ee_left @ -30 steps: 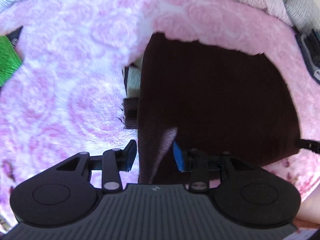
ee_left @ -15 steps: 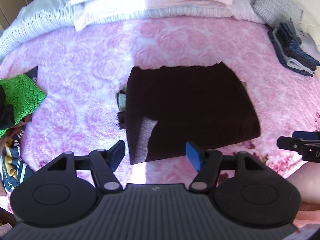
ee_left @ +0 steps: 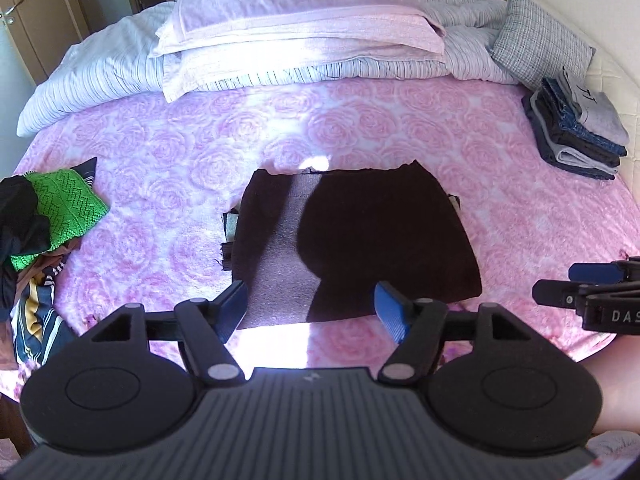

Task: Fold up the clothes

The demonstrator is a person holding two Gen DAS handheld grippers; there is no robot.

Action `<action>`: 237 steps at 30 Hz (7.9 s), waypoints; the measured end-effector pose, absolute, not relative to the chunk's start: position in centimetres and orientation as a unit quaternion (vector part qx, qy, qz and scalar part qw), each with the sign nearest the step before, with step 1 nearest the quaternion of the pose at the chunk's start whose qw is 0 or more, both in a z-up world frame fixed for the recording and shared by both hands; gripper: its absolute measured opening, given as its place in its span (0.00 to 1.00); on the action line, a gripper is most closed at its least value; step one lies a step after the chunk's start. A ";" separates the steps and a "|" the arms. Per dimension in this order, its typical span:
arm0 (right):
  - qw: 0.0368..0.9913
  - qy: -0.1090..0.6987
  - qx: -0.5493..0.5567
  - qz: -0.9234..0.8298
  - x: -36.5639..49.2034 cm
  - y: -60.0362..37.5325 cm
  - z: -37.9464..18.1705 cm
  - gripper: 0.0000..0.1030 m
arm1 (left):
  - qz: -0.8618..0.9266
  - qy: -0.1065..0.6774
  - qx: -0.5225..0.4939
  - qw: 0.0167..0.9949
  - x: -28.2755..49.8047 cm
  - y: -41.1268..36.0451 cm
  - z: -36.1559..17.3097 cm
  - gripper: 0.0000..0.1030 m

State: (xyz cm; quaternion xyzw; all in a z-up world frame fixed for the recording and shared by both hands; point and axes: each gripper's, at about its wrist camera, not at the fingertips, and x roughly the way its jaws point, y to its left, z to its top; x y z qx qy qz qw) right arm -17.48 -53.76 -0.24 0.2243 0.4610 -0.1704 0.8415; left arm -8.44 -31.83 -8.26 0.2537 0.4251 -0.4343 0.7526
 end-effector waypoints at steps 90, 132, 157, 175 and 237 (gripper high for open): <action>0.808 0.565 -0.057 -0.156 10.5 -38.7 -22.2 0.52 | -0.426 0.602 0.018 0.675 21.0 -26.8 -31.7 0.24; 0.787 0.530 0.159 -0.273 5.5 -48.2 -21.1 0.29 | -0.509 0.563 -0.011 0.651 16.6 -32.9 -33.8 0.13; 0.847 0.508 0.081 -0.134 -0.8 -42.3 -19.3 0.48 | -0.498 0.628 -0.059 0.595 14.4 -27.6 -32.6 0.22; 0.833 0.491 0.184 -0.176 -0.7 -47.3 -19.4 0.32 | -0.471 0.561 0.030 0.680 12.1 -26.6 -31.0 0.17; 0.858 0.464 0.211 0.058 21.3 -54.5 -24.4 0.03 | -0.258 0.529 -0.170 0.791 23.3 -22.0 -35.5 0.13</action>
